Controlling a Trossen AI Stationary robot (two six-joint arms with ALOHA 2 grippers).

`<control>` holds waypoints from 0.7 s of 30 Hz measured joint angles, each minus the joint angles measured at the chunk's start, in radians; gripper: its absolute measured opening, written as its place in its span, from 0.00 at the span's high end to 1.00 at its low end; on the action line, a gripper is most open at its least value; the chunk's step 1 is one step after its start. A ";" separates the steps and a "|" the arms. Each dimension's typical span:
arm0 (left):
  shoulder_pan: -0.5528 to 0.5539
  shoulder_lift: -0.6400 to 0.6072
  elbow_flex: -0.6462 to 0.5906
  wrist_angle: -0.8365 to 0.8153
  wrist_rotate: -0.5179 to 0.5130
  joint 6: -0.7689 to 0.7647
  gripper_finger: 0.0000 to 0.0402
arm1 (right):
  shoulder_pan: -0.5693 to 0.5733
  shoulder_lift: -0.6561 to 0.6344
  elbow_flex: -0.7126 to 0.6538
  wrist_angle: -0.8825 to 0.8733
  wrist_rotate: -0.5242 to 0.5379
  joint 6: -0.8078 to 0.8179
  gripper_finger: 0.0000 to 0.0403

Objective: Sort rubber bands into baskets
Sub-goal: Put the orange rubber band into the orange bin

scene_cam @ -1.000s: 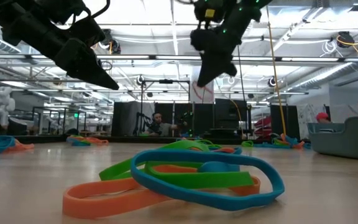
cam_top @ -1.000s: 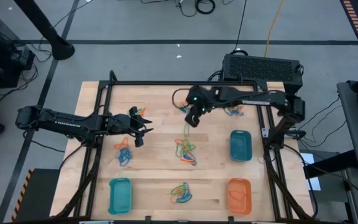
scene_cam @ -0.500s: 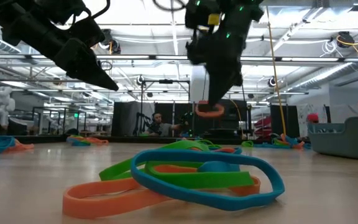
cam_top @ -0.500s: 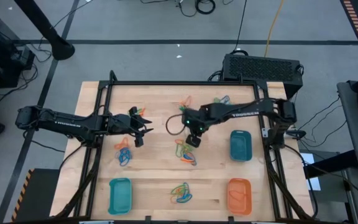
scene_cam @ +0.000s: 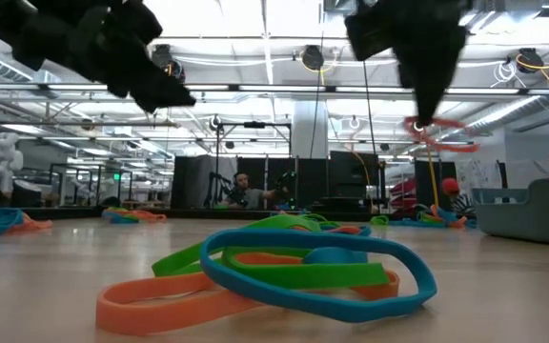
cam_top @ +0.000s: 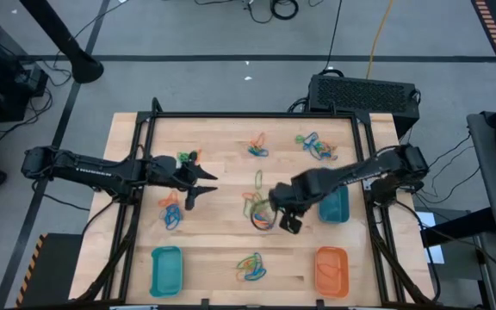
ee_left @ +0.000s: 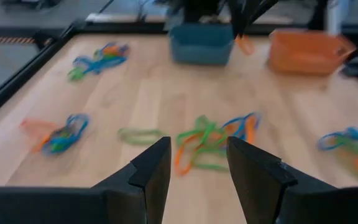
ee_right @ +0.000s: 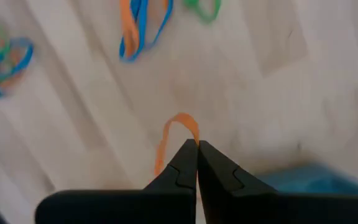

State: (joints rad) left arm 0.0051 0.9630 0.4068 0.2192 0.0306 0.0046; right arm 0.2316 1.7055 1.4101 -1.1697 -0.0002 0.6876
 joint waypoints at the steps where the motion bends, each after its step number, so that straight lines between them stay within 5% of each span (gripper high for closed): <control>1: -0.009 0.003 0.000 0.020 0.010 0.000 0.59 | 0.022 -0.002 0.000 -0.013 -0.001 0.024 1.00; 13: -0.113 0.185 0.000 0.352 0.102 0.016 0.59 | 0.333 -0.002 0.000 -0.035 -0.162 0.305 1.00; 21: -0.119 0.317 0.044 0.430 0.172 0.049 0.59 | 0.489 -0.002 0.000 0.034 -0.086 0.417 1.00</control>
State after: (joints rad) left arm -0.1139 1.2803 0.4513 0.6497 0.2028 0.0540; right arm 0.7204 1.7031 1.4099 -1.1354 -0.0858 1.1043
